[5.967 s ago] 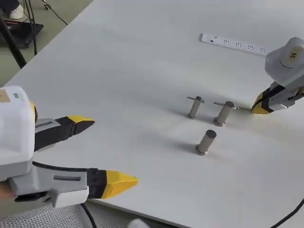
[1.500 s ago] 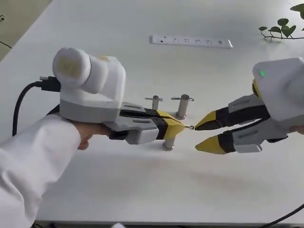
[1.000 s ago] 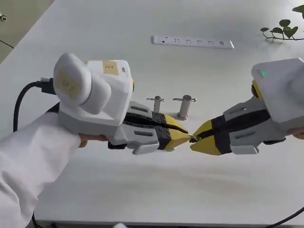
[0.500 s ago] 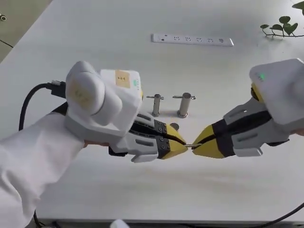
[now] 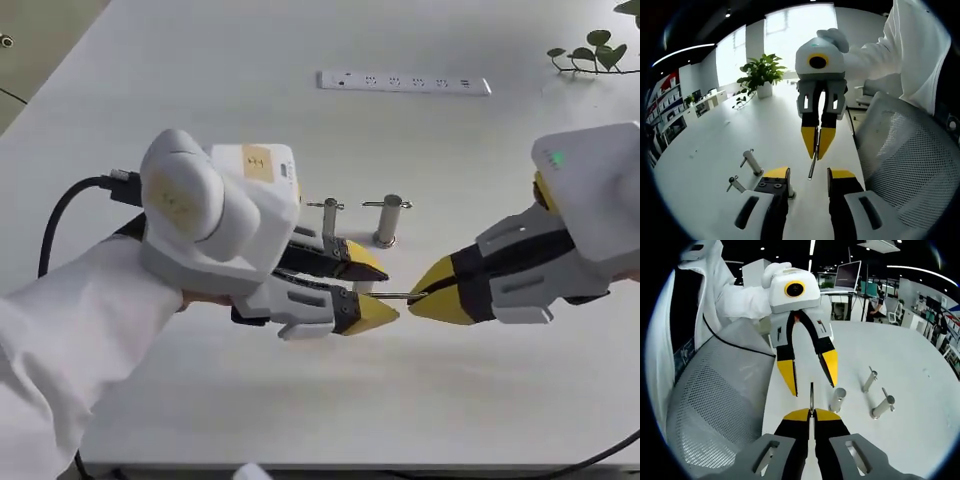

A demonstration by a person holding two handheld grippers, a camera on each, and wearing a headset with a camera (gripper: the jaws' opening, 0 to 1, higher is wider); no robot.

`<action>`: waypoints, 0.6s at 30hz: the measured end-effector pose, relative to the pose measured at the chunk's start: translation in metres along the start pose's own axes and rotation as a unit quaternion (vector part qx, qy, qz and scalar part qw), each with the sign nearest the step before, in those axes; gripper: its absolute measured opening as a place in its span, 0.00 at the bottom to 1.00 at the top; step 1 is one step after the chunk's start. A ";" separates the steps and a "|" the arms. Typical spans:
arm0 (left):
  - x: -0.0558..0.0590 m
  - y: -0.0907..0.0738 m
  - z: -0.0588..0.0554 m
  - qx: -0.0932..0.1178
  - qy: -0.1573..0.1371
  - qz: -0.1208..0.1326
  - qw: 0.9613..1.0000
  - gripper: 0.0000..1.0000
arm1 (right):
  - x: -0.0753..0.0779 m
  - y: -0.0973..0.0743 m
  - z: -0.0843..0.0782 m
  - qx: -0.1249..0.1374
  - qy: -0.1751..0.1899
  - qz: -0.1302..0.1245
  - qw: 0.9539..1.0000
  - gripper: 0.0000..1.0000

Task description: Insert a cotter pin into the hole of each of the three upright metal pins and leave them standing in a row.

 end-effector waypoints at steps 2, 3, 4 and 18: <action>-0.008 0.002 -0.003 0.007 -0.024 0.023 0.999 0.35 | 0.004 0.000 -0.004 -0.006 0.007 -0.010 1.000 0.00; -0.010 0.003 -0.004 0.012 -0.035 0.028 0.999 0.38 | 0.007 0.000 -0.006 -0.009 0.010 -0.017 1.000 0.00; -0.013 0.004 -0.005 0.020 -0.051 0.032 0.998 0.39 | 0.008 0.001 -0.007 -0.009 0.012 -0.019 1.000 0.00; -0.027 0.037 -0.028 0.029 -0.130 0.026 0.991 0.36 | 0.025 0.009 -0.019 -0.031 0.034 -0.054 0.997 0.00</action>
Point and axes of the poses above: the centre of the closed fingertips' face, and the gripper's own axes: y roughly forward along the fingers, x roughly to its right, z roughly out of its top, the point moved 6 cm from there along -y, roughly backward along the fingers, and after that the axes turned 15 degrees about -x, right-handed, at the moved point
